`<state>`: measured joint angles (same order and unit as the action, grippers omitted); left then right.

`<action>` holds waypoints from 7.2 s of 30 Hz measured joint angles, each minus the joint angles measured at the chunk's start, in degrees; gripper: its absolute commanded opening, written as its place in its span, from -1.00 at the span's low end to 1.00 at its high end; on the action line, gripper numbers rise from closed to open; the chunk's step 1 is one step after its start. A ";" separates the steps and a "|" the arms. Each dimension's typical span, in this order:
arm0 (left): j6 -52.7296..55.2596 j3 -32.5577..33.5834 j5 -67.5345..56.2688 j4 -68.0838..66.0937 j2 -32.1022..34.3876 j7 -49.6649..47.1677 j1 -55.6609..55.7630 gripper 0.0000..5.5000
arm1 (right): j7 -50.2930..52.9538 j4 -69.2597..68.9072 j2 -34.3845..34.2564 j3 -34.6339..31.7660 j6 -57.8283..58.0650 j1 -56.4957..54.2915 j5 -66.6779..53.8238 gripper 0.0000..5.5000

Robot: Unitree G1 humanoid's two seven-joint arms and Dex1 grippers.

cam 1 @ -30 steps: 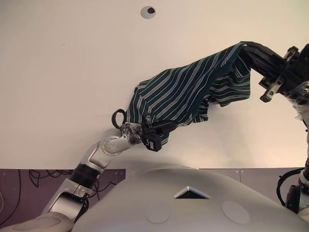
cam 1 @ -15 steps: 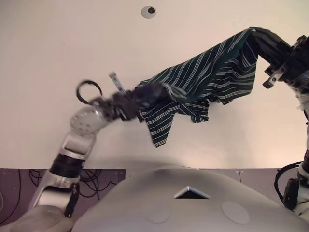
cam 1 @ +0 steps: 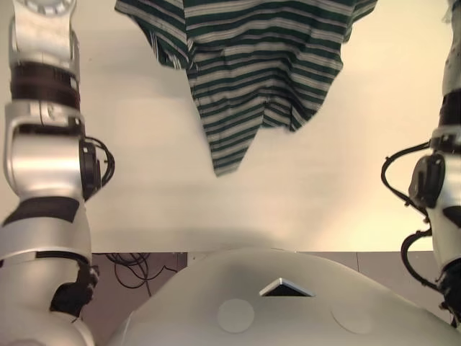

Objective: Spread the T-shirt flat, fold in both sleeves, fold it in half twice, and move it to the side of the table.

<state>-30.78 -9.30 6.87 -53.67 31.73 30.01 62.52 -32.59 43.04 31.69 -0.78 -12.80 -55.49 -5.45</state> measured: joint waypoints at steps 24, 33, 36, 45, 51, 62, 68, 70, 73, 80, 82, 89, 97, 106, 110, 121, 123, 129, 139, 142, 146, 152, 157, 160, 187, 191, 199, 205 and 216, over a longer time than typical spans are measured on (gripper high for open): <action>0.87 2.81 6.55 -22.33 -1.55 6.29 23.12 -0.98 | -0.87 29.97 0.61 -0.67 -14.67 -25.77 10.30 -1.00; 18.91 9.08 -23.19 10.19 2.62 46.91 -15.32 -0.98 | -33.24 -8.56 1.17 -4.27 -8.80 18.53 -13.16 -1.00; 24.35 7.57 -28.61 25.97 6.44 50.97 -36.91 -0.98 | -37.15 -16.87 1.17 -4.04 -7.13 38.15 -14.35 -1.00; 29.71 -5.66 -24.13 74.14 22.49 55.57 -84.75 -0.98 | -49.30 -49.31 17.61 -1.46 0.93 83.11 -12.19 -1.00; 31.59 -3.67 -21.51 80.41 25.80 51.08 -82.45 -0.98 | -46.78 -64.27 20.63 -3.61 8.10 85.04 -16.74 -1.00; 22.92 4.59 -20.41 48.35 12.65 38.58 -33.45 -0.98 | -20.00 -50.53 4.16 -4.70 8.55 40.98 -17.58 -1.00; 10.22 2.68 -8.01 19.47 9.94 29.24 -10.13 -0.98 | -13.77 -30.98 2.46 -4.00 6.42 21.49 -11.14 -1.00; 4.63 0.34 -0.16 5.72 7.83 18.98 -0.01 -0.98 | -11.30 -19.25 1.96 -3.26 4.44 12.04 -7.60 -1.00; 1.27 -4.27 10.22 -8.40 4.88 4.00 12.86 -0.98 | -8.05 -1.01 -0.48 -0.77 -0.52 -1.99 -1.58 -1.00; 4.62 -11.46 23.19 -22.25 0.10 -12.70 23.62 -0.98 | 2.31 26.19 -2.12 1.96 -6.74 -20.75 8.40 -1.00; 5.67 -12.21 24.58 -22.98 -1.09 -14.24 24.53 -0.98 | 4.22 28.72 -2.14 1.98 -6.99 -22.79 9.93 -1.00; 7.77 -12.64 26.88 -24.04 -2.39 -18.88 26.19 -0.98 | 8.16 31.89 -2.10 1.35 -6.90 -26.34 12.14 -1.00; 7.87 -13.00 28.17 -24.41 -2.85 -22.84 27.40 -0.98 | 11.46 32.21 -1.85 -1.17 -7.12 -26.92 12.19 -1.00; 8.82 -10.67 27.78 -24.43 -2.82 -23.92 31.35 -0.98 | 12.68 32.26 -1.37 -1.62 -7.15 -31.53 12.37 -1.00; 9.10 -9.93 27.67 -24.44 -2.84 -23.92 31.35 -0.98 | 11.81 32.26 -1.18 -1.74 -7.52 -32.23 12.37 -1.00; -0.86 1.49 12.27 -23.18 -4.49 -4.81 25.60 -0.98 | -13.27 18.13 0.89 -7.09 -15.65 -18.67 0.26 -1.00; -2.48 4.61 6.55 -21.70 -4.37 3.76 23.00 -0.98 | -19.23 8.04 0.94 -8.10 -13.83 -10.45 -5.25 -1.00; 11.27 9.64 -17.04 1.76 1.13 32.39 -0.73 -0.98 | -31.17 -18.83 1.06 -9.88 -6.32 24.63 -18.76 -1.00; 18.96 -2.62 -24.27 53.87 15.34 48.27 -74.54 -0.98 | -48.49 -47.67 7.63 -10.34 1.52 79.70 -21.38 -1.00; 15.31 -4.08 -15.78 64.68 20.91 46.31 -83.30 -0.98 | -49.55 -62.10 13.48 -10.08 3.52 87.43 -19.26 -1.00; 13.38 -3.44 -13.30 67.56 23.44 43.15 -86.13 -0.98 | -46.30 -67.94 14.20 -8.93 5.27 92.37 -16.56 -1.00; 16.91 -2.90 -13.40 75.13 26.69 41.37 -93.97 -0.98 | -42.10 -70.44 14.93 -7.67 5.13 96.83 -7.61 -1.00; 18.80 0.88 -18.04 75.76 22.06 36.02 -85.38 -0.98 | -34.57 -70.23 12.19 -8.04 1.11 87.30 -8.60 -1.00; 22.01 7.13 -26.36 73.40 17.65 31.02 -69.38 -0.98 | -25.43 -67.49 6.86 -8.91 0.50 72.89 -11.52 -1.00; 7.34 -3.99 11.20 -22.54 -5.46 -17.53 28.17 -0.98 | 8.94 26.81 -2.01 -1.76 -7.15 -24.95 6.03 -1.00; 4.70 -1.65 10.60 -22.66 -5.45 -16.83 28.77 -0.98 | 3.33 22.87 -1.93 -3.73 -12.29 -20.74 3.54 -1.00; 5.86 7.57 -7.07 -17.65 -5.02 22.10 11.02 -0.98 | -24.17 -15.49 -1.13 -2.62 -6.98 13.33 -15.27 -1.00; 24.61 9.77 -30.79 14.69 5.48 43.89 -29.93 -0.98 | -38.96 -35.19 7.53 -0.98 1.28 53.38 -22.19 -1.00; 17.92 2.45 -12.85 71.37 22.01 48.04 -88.77 -0.98 | -49.60 -69.36 21.03 -8.61 6.16 96.83 -17.80 -1.00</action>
<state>-12.85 -6.85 -5.98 17.70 53.74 78.05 -26.25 -82.20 -26.31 52.71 -9.39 -6.64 41.35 -23.24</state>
